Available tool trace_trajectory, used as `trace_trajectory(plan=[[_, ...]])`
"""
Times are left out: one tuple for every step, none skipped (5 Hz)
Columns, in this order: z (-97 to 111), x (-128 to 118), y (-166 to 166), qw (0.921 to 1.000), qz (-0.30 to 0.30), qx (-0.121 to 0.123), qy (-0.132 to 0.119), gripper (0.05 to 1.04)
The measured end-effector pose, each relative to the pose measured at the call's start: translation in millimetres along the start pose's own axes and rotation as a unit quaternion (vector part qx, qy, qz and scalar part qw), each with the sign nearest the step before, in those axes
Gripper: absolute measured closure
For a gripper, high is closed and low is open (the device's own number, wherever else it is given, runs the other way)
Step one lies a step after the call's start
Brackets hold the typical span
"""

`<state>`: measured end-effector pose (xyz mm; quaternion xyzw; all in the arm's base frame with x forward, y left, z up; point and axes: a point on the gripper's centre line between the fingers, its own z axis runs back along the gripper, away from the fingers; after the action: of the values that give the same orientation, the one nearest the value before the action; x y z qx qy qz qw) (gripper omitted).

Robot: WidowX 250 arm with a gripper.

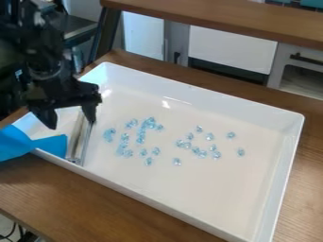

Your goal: Sweep into pile

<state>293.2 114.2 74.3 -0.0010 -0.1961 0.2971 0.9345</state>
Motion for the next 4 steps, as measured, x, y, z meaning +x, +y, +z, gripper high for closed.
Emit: trace_trajectory(plan=[[-4.8, -1.2, 3.0, 0.9999, -0.006, 0.010, 0.003, 0.083], [-8.2, -1.0, 5.1, 0.9998, -0.002, 0.018, 0.002, 0.083], [-13.0, -6.0, 1.7, 0.9996, -0.006, 0.027, 0.007, 0.083], [-19.5, -11.0, 1.1, 0.9993, -0.005, 0.036, 0.012, 0.083]])
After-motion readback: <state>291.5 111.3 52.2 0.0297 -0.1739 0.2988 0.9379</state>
